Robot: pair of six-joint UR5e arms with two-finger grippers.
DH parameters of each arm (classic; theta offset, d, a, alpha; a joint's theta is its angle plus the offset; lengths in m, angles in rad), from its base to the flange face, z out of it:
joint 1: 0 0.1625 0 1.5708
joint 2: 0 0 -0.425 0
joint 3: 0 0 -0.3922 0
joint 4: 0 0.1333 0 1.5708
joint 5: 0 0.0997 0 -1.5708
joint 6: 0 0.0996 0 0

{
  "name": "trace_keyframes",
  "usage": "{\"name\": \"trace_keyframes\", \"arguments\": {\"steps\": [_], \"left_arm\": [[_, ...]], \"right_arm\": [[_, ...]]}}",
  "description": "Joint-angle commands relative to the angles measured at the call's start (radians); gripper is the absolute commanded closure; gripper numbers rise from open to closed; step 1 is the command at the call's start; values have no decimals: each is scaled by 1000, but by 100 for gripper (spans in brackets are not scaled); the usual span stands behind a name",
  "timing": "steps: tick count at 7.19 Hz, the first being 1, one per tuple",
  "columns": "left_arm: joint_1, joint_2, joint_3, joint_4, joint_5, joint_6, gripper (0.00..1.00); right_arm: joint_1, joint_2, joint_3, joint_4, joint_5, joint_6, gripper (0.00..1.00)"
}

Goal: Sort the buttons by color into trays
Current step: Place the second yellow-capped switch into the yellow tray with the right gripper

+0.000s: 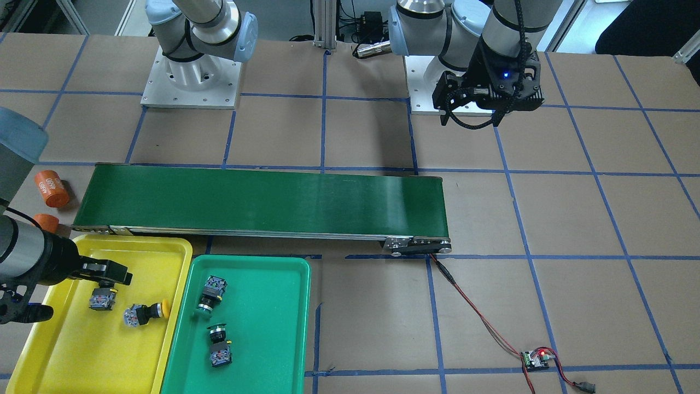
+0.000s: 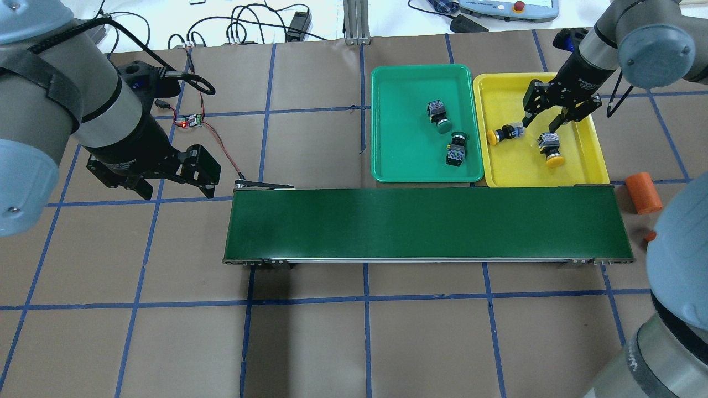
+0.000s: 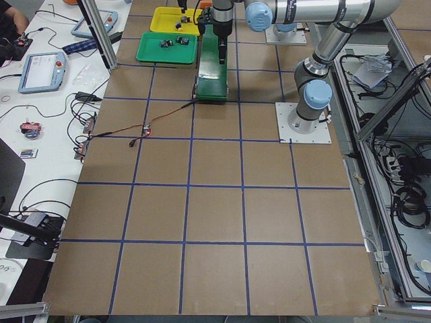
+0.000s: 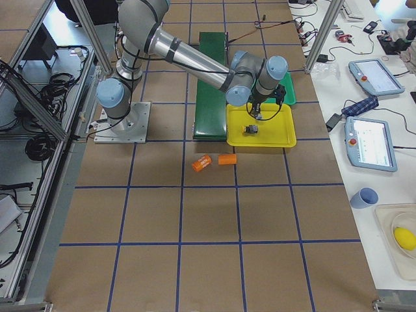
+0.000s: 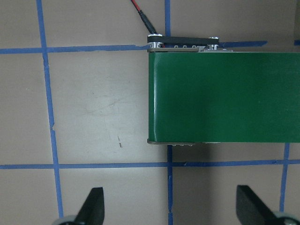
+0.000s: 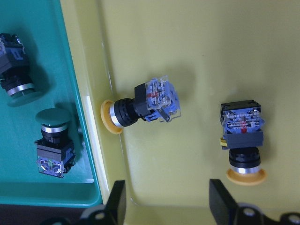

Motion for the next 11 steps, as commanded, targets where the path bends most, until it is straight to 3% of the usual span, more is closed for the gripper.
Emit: {"name": "trace_keyframes", "arguments": {"steps": [1,2,3,5,7,8,9,11], "left_arm": [[0,11,0,-2,2,0,0],[0,12,0,-5,2,0,0],[0,20,18,-5,3,0,0],[-2,32,18,-8,-6,-5,0],[-2,45,19,-20,-1,-9,0],[-2,54,29,-28,-10,-6,0],[-2,63,48,-80,-24,-2,0],[4,63,87,-129,-29,0,0]], "right_arm": [[2,-54,2,17,-9,5,0],[11,-167,64,134,-62,4,0],[16,-294,168,146,-67,8,0],[101,-507,173,225,-90,150,0],[255,-480,5,325,-122,302,0],[263,-436,-45,402,-165,306,0],[280,-419,-23,416,-177,310,0],[275,-392,-12,338,-185,290,0]]}}
